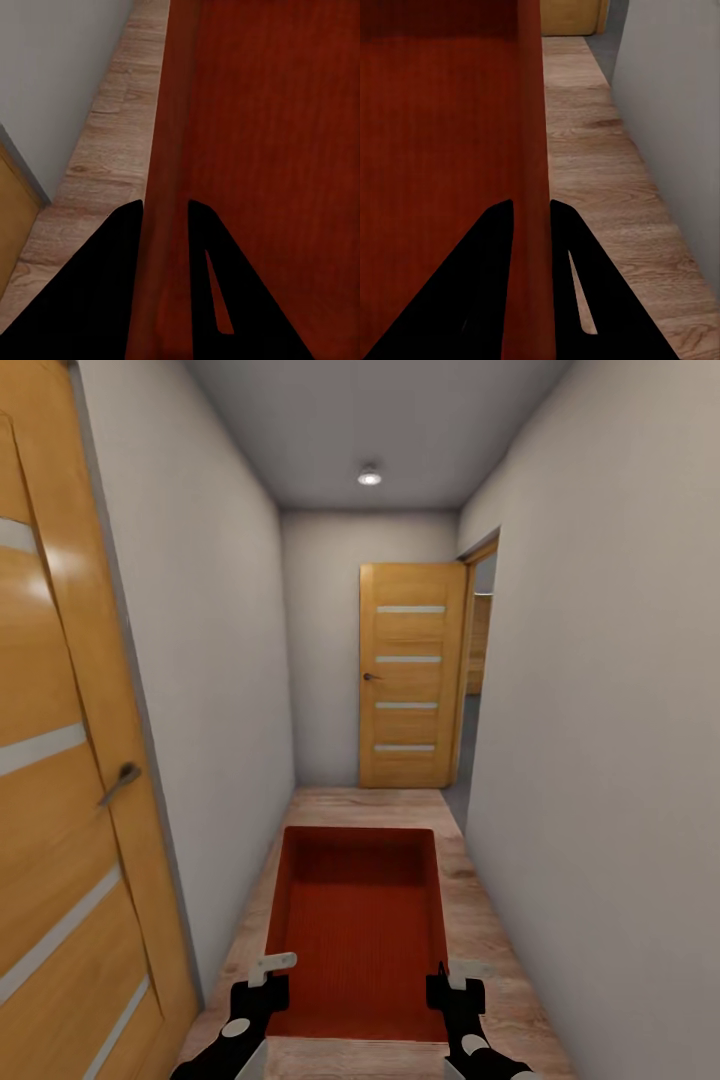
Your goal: Move the two storage containers from the living room to the garage. In the garage, place one container on the floor and stack the other container on top of it (either order is fine).
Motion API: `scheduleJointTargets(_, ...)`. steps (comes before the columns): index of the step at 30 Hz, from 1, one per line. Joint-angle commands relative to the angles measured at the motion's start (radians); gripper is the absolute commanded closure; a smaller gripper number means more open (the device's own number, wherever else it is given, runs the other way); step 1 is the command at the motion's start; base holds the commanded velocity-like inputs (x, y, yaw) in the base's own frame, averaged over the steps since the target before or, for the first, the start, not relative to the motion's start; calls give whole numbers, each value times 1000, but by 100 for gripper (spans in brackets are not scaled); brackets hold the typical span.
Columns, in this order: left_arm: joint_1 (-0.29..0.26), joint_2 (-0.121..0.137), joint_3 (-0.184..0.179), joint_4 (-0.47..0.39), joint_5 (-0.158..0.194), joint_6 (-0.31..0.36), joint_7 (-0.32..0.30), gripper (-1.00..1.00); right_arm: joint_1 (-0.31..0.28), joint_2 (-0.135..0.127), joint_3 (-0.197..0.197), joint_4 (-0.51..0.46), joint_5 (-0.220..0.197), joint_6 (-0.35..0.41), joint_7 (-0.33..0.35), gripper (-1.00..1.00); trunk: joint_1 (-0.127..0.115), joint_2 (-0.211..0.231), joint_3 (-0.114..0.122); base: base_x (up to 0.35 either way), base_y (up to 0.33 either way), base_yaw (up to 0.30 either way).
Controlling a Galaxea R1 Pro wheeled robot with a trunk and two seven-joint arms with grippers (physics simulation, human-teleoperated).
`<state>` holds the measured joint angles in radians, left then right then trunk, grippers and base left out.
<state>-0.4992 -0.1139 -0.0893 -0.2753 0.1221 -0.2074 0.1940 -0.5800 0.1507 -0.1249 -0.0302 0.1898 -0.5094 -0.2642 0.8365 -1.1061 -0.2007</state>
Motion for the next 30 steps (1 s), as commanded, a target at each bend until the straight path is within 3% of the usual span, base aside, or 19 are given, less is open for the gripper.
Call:
scheduleJointTargets(1,-1,1,-12,4,21,25,5,100,-1,-3,24,-5,-6,-69,0,100,1,-1,-1,323,0,0)
scheduleJointTargets(30,-1,1,-12,4,21,25,5,100,-1,-4,24,-5,-6,-67,1,100,1,-1,-1,323,0,0)
